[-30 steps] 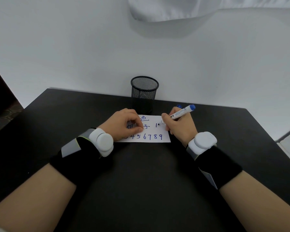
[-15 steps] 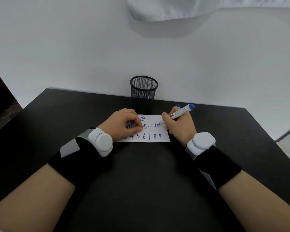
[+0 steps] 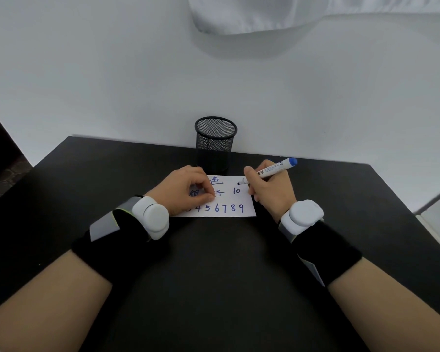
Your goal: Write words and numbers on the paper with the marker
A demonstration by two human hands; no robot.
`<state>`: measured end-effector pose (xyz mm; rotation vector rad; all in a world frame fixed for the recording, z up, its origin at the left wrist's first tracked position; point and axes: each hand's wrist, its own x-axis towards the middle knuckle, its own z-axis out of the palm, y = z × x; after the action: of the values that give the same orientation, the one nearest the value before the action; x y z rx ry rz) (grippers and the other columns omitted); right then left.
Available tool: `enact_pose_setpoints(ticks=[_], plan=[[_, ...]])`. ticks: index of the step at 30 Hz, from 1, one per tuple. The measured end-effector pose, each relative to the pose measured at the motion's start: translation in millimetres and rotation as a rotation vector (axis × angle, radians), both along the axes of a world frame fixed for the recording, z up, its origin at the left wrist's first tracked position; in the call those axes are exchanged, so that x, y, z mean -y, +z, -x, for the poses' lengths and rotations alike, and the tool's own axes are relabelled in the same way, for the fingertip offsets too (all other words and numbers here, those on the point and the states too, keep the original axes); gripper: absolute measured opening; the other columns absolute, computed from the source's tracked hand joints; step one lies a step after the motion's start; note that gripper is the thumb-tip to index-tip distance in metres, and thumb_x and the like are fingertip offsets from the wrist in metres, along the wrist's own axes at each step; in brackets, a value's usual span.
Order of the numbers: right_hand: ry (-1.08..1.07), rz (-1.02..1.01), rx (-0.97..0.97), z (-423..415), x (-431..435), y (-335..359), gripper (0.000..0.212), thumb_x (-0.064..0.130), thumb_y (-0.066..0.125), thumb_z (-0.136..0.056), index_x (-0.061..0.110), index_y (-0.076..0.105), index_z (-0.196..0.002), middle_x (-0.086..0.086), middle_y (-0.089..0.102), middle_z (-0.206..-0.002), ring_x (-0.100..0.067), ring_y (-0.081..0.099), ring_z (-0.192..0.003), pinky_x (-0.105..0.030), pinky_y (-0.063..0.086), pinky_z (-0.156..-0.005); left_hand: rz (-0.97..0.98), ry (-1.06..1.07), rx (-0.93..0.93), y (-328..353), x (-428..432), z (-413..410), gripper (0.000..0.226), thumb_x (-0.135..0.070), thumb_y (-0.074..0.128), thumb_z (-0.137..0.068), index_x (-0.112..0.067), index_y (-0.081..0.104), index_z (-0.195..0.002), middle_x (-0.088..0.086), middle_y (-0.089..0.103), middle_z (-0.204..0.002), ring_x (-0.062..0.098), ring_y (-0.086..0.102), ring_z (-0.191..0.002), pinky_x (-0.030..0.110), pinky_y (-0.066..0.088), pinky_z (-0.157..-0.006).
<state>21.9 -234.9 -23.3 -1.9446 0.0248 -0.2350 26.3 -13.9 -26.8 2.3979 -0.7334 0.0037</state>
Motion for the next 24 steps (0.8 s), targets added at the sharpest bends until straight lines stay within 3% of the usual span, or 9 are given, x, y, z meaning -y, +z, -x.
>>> enact_pose_setpoints(ticks=[7, 10, 14, 16, 18, 21, 24], plan=[[0.008, -0.103, 0.069, 1, 5, 0, 0.02, 0.025, 0.068, -0.09, 0.008, 0.058, -0.091, -0.009, 0.065, -0.072, -0.008, 0.055, -0.049, -0.021, 0.047, -0.046, 0.007, -0.04, 0.03, -3, 8, 4, 0.006, -0.032, 0.07, -0.081, -0.034, 0.067, -0.086, -0.014, 0.061, -0.095, 0.006, 0.053, -0.094, 0.026, 0.046, -0.087], [0.021, -0.035, 0.141, 0, 9, -2, 0.017, 0.014, 0.072, -0.085, 0.011, 0.061, -0.098, 0.001, 0.061, -0.078, -0.002, 0.055, -0.061, -0.015, 0.048, -0.057, -0.006, -0.061, 0.032, -2, 12, 6, 0.007, -0.032, 0.07, -0.082, -0.032, 0.068, -0.088, -0.012, 0.061, -0.097, 0.006, 0.053, -0.095, 0.024, 0.046, -0.087], [0.084, 0.252, 0.224, 1, 15, 1, 0.023, 0.004, 0.07, -0.084, 0.014, 0.06, -0.102, 0.0, 0.057, -0.089, -0.002, 0.056, -0.072, -0.009, 0.046, -0.066, -0.018, -0.068, 0.037, 0, 14, 8, 0.007, -0.032, 0.07, -0.082, -0.03, 0.069, -0.089, -0.012, 0.061, -0.097, 0.005, 0.053, -0.094, 0.024, 0.046, -0.087], [0.103, 0.573, 0.42, 1, 14, 3, 0.031, -0.005, 0.068, -0.079, 0.013, 0.061, -0.103, -0.006, 0.055, -0.095, -0.01, 0.06, -0.076, -0.024, 0.053, -0.068, -0.012, -0.043, 0.07, 1, 15, 9, 0.005, -0.031, 0.07, -0.082, -0.03, 0.069, -0.087, -0.012, 0.061, -0.095, 0.006, 0.053, -0.093, 0.026, 0.047, -0.085], [0.096, 0.814, 0.608, 3, 8, 5, 0.029, -0.007, 0.069, -0.076, 0.009, 0.064, -0.1, -0.011, 0.056, -0.092, -0.026, 0.058, -0.076, -0.039, 0.054, -0.056, 0.045, 0.043, 0.133, 4, 17, 9, 0.005, -0.027, 0.069, -0.083, -0.027, 0.069, -0.087, -0.01, 0.061, -0.095, 0.006, 0.054, -0.09, 0.026, 0.047, -0.083], [0.083, 0.951, 0.694, 9, -2, 9, 0.033, -0.006, 0.078, -0.067, 0.009, 0.065, -0.094, -0.009, 0.058, -0.088, -0.027, 0.057, -0.075, -0.03, 0.046, -0.044, 0.222, 0.143, 0.14, 8, 17, 11, 0.005, -0.024, 0.066, -0.085, -0.024, 0.068, -0.09, -0.008, 0.063, -0.092, 0.007, 0.059, -0.085, 0.024, 0.05, -0.08], [0.078, 0.99, 0.764, 10, -5, 11, 0.035, -0.007, 0.08, -0.064, 0.006, 0.067, -0.093, -0.01, 0.06, -0.087, -0.026, 0.059, -0.073, -0.025, 0.038, -0.045, 0.357, 0.148, 0.014, 12, 18, 15, 0.011, -0.028, 0.058, -0.09, -0.023, 0.066, -0.097, -0.006, 0.066, -0.092, 0.009, 0.064, -0.084, 0.027, 0.052, -0.08]])
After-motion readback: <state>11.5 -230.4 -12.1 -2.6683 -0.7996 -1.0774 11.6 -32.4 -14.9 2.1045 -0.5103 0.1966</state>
